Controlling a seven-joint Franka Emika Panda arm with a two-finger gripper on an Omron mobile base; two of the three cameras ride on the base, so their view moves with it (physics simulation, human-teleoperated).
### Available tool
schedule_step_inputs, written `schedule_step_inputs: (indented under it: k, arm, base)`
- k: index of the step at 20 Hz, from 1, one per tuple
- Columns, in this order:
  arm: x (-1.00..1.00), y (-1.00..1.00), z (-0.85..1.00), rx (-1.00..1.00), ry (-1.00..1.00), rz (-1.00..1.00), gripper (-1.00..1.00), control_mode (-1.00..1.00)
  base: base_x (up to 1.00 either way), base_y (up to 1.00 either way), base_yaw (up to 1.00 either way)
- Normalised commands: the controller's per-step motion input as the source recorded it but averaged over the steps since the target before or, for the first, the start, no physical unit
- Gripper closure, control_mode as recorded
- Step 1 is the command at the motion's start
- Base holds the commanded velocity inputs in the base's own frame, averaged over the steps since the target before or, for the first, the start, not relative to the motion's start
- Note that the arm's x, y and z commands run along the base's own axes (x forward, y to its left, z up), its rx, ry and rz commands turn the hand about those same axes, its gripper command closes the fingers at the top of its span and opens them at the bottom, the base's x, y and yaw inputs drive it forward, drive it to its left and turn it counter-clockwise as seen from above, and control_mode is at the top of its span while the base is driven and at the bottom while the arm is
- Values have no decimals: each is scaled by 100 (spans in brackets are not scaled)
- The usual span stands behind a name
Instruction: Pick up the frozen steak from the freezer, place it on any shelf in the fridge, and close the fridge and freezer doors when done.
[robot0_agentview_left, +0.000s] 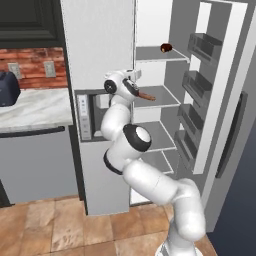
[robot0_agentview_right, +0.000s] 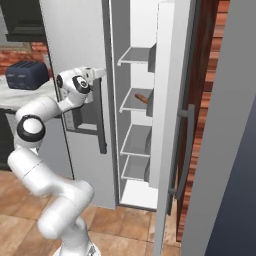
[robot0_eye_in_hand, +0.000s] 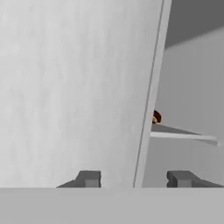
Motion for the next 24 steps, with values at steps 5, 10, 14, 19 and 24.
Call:
schedule_step_inputs:
  k: [5, 10, 14, 19, 24]
  arm:
    - [-77, 7, 41, 0, 2, 1, -100, -100]
    - [-74, 25, 100, 0, 0, 0, -100, -100]
    - [-69, 7, 100, 2, 6, 0, -100, -100]
    - [-100, -9, 37, 10, 17, 1, -100, -100]
    - [-100, -35, 0, 10, 16, 4, -100, -100]
  base:
    - [0, 0, 0]
    - [0, 0, 0]
    - [0, 0, 0]
    - [0, 0, 0]
    - [0, 0, 0]
